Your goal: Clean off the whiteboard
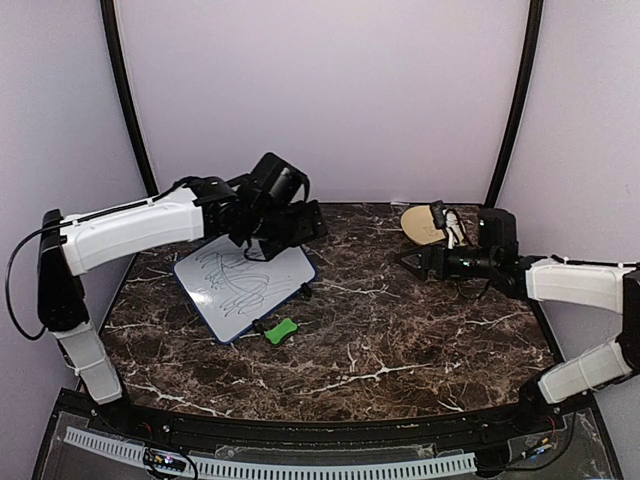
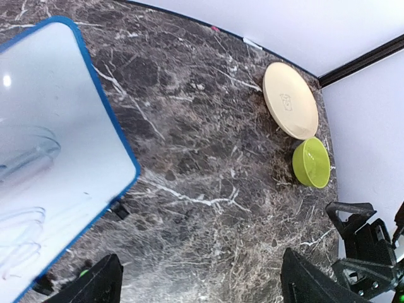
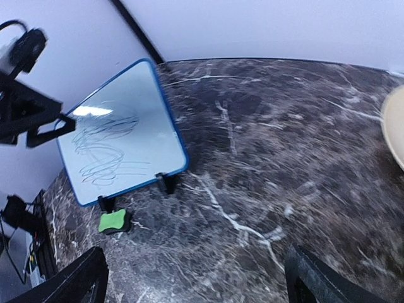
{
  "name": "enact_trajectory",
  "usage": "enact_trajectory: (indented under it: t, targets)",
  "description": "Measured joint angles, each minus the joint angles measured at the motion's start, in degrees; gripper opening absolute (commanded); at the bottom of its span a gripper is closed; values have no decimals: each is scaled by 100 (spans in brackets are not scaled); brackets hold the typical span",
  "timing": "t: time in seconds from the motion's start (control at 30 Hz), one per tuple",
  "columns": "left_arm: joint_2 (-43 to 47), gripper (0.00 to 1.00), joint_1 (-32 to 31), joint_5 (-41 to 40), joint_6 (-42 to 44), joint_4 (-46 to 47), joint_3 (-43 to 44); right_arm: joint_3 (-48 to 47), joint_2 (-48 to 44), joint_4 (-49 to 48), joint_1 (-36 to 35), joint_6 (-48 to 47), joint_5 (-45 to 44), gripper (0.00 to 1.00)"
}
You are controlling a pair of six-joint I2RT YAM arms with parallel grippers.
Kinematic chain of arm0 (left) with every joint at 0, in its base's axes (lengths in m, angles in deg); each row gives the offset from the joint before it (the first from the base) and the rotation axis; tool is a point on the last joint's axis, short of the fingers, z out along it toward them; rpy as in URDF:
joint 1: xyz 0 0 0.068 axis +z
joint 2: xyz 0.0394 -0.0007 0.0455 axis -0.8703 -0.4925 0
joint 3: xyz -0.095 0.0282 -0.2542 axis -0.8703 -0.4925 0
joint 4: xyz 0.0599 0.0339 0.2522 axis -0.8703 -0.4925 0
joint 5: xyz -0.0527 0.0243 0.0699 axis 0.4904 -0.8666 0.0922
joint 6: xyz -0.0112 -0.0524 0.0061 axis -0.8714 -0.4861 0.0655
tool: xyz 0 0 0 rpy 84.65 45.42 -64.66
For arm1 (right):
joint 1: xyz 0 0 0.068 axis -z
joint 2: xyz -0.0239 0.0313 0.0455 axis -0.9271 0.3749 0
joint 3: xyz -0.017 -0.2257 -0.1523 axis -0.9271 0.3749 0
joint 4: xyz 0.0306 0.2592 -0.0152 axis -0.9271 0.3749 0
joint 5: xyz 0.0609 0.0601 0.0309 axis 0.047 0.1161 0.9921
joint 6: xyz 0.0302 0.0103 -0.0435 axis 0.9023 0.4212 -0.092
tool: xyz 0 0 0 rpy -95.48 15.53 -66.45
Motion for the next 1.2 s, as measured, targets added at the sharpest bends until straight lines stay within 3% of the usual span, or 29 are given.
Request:
enact_trajectory:
  t: [0.17, 0.3, 0.63, 0.8, 1.07, 1.2]
  targets:
    - [1633, 94, 1119, 916, 894, 1322, -2356, -1268, 1163, 575, -1049, -1075, 332, 98]
    - [2474, 96, 1768, 1445, 1390, 1797, -3379, -2505, 2420, 1484, -1753, -2061, 356, 88]
    - [3989, 99, 2494, 2328, 2127, 2138, -3788, -4787, 4518, 3528, -3141, -3829, -278, 80]
    - [4135, 99, 2946, 2721, 2190, 2223, -3943, -5777, 5187, 4181, -3532, -4367, -798, 79]
    - [4140, 99, 3211, 3292, 2166, 2365, -4325, -6140, 5543, 4599, -3862, -4920, -1517, 82]
    - [4140, 99, 3233, 3442, 2149, 2490, -4347, -6404, 5630, 4675, -3936, -5112, -1709, 88]
